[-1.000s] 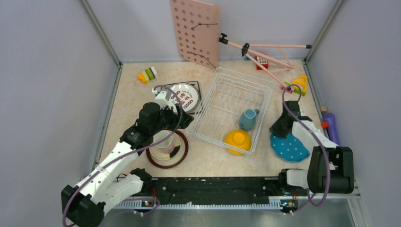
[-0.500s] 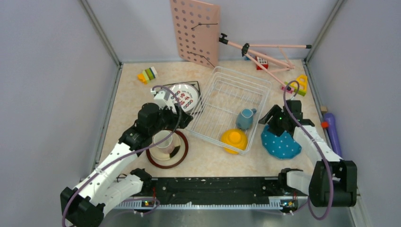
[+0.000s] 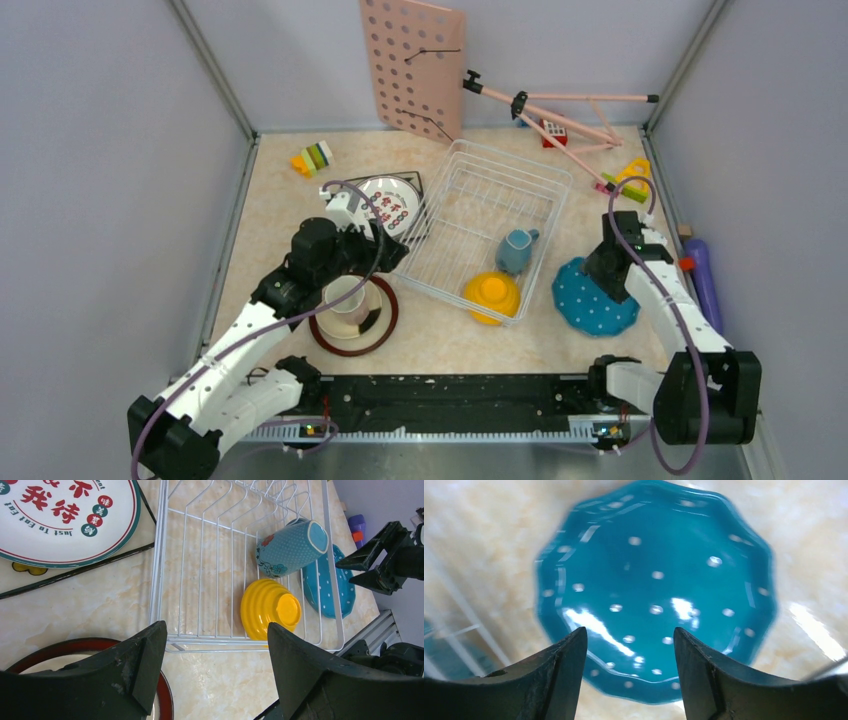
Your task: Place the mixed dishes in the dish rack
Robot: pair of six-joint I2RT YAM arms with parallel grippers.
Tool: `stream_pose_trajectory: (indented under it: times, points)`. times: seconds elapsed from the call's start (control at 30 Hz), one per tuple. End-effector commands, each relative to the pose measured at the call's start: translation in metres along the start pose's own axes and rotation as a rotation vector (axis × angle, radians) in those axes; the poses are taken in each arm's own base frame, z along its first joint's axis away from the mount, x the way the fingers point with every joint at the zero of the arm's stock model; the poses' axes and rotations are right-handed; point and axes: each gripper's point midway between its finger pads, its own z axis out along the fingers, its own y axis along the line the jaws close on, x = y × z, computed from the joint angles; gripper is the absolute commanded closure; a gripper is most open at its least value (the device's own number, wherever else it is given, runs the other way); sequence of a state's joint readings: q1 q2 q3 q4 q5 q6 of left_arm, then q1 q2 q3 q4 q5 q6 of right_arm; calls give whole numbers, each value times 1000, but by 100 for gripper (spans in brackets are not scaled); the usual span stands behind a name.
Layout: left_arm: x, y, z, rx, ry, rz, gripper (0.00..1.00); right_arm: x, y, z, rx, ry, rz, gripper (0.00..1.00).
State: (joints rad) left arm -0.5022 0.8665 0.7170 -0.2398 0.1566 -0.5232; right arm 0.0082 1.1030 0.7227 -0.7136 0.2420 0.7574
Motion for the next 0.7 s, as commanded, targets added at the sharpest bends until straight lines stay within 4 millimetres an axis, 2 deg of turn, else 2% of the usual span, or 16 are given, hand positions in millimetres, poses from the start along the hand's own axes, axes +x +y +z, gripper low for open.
stream_pose_trajectory:
  times: [0.0, 0.07, 0.2, 0.27, 0.33, 0.5, 0.67]
  points:
    - [-9, -8, 0, 37, -32, 15, 22, -10, -38, -8, 230, -43, 47, 37]
    - [-9, -8, -1, 38, -34, 14, 22, -6, -42, -8, 229, -5, 83, 32]
    - [-9, -9, -3, 40, -36, 15, 22, 16, -43, -15, 177, 86, 162, 19]
    - [-9, -9, -3, 43, -39, 15, 22, 24, -50, -21, 193, 96, 198, 15]
    - [-9, -10, -4, 47, -38, 18, 22, 22, -59, -26, 220, 62, 224, 12]
    - [-10, -11, -5, 51, -42, 20, 22, 19, -69, -28, 272, 28, 245, 10]
    - [-10, -12, -7, 58, -43, 24, 22, 36, -71, -13, 296, 83, 270, 11]
